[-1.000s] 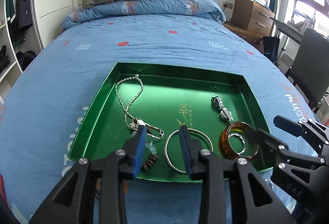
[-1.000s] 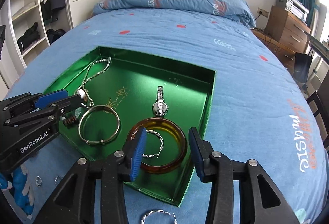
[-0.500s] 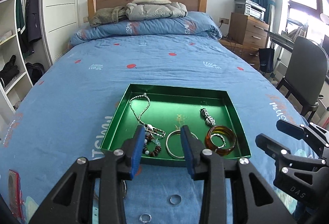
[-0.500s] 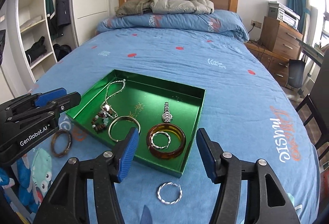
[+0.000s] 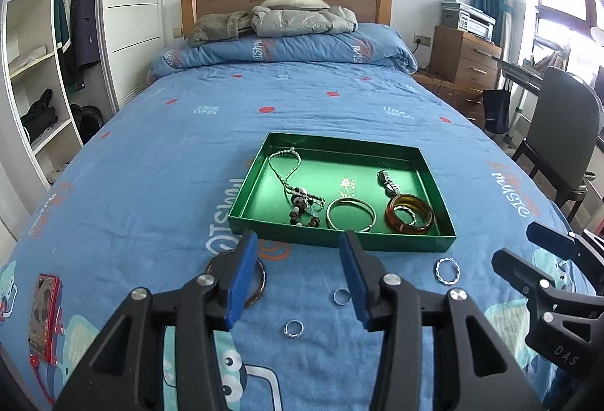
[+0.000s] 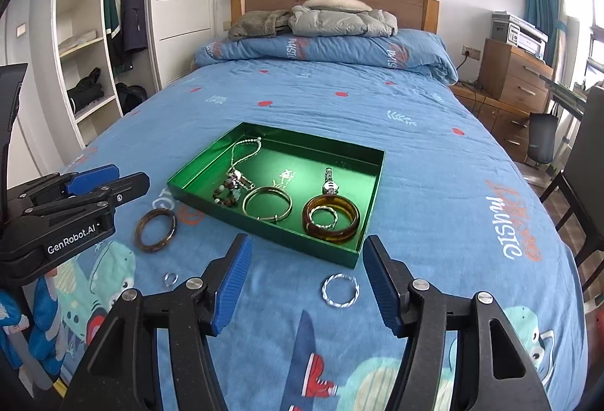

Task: Organize jewelry
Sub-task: 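Lift both open tools out of the green tray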

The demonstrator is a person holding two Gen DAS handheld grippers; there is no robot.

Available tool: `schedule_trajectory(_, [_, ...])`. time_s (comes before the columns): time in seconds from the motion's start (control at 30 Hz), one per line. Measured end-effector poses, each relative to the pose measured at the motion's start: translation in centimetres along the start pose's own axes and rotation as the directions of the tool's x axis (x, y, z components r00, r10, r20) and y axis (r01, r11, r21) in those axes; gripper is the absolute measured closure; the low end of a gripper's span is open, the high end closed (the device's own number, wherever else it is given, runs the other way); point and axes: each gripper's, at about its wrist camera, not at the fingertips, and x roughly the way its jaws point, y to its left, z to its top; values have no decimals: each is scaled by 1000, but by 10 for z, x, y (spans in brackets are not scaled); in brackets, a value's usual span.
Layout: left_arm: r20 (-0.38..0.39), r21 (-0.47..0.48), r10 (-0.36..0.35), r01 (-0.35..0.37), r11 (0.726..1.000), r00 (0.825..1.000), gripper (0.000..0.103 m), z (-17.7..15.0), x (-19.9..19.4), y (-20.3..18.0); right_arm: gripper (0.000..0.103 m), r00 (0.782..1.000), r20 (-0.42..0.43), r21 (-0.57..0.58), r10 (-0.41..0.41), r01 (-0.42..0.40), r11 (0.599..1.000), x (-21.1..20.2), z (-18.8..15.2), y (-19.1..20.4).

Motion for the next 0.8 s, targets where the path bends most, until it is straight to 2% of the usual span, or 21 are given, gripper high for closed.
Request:
schedule_trajectory(0.43, [34, 14, -25, 25, 1000, 999, 60, -27, -52, 5, 42, 1000, 19, 14, 10, -10, 1000, -40, -32, 16])
schedule_trajectory(0.8, [64, -10, 11, -11, 1000, 998, 60, -52, -90, 22, 42, 999, 47, 27, 23, -24, 999, -72, -53, 31])
